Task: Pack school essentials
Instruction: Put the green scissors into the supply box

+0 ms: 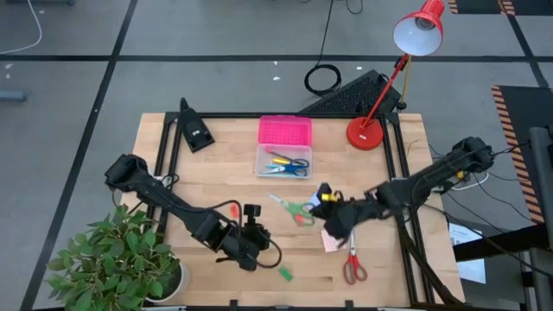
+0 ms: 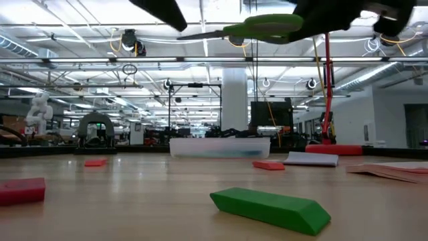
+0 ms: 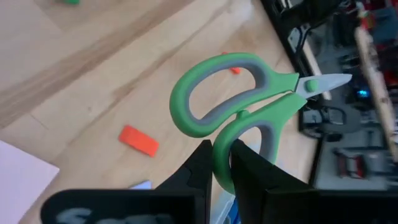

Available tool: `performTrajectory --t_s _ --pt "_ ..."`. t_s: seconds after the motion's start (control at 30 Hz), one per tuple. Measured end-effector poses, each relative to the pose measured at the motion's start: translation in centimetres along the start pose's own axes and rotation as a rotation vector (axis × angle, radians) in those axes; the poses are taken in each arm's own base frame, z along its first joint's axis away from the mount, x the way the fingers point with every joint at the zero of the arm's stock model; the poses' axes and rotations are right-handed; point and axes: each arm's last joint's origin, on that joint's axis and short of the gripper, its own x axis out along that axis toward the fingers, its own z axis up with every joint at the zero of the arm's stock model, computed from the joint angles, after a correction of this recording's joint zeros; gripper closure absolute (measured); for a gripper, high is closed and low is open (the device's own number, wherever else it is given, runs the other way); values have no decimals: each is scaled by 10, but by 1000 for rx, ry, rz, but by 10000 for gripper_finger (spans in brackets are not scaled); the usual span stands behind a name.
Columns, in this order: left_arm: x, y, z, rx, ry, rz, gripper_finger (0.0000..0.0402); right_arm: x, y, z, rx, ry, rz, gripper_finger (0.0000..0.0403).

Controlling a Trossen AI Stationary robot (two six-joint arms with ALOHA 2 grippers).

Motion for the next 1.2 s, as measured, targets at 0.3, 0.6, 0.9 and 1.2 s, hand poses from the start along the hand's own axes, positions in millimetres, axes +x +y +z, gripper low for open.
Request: performTrajectory --t_s 0.3,0.6,0.9,1.2 --pt "1 19 1 -40 26 17 371 23 -40 -55 47 -15 64 369" --pt "3 23 1 -47 33 23 371 37 -56 -123 34 22 67 369" --pt "4 25 2 -57 29 25 371 45 -63 -156 41 61 82 369" --pt "5 28 3 -66 27 31 371 85 -60 -174 13 87 90 369"
